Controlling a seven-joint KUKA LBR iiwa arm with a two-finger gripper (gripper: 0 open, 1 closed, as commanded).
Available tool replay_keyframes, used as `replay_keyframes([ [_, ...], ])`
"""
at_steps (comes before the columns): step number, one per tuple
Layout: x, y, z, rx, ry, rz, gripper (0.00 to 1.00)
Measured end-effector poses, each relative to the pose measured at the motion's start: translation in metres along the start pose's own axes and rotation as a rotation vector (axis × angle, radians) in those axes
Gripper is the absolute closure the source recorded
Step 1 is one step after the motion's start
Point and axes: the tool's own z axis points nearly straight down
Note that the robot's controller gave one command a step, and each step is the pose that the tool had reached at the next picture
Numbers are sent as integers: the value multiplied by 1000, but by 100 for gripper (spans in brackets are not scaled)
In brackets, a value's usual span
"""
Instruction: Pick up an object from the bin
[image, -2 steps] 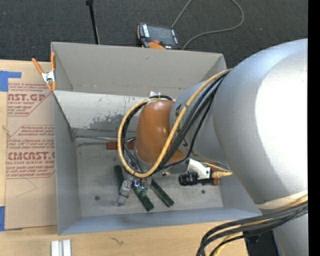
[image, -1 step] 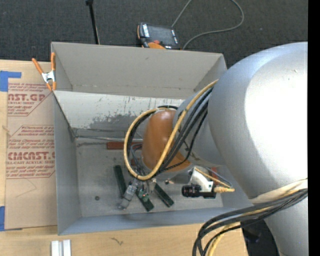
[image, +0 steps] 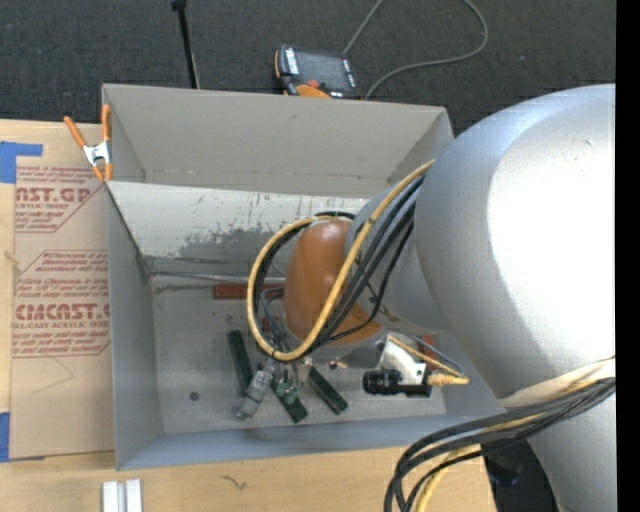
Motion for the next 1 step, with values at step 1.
replay_keyframes([
  [1, 0, 0, 0, -1, -1, 0, 100],
])
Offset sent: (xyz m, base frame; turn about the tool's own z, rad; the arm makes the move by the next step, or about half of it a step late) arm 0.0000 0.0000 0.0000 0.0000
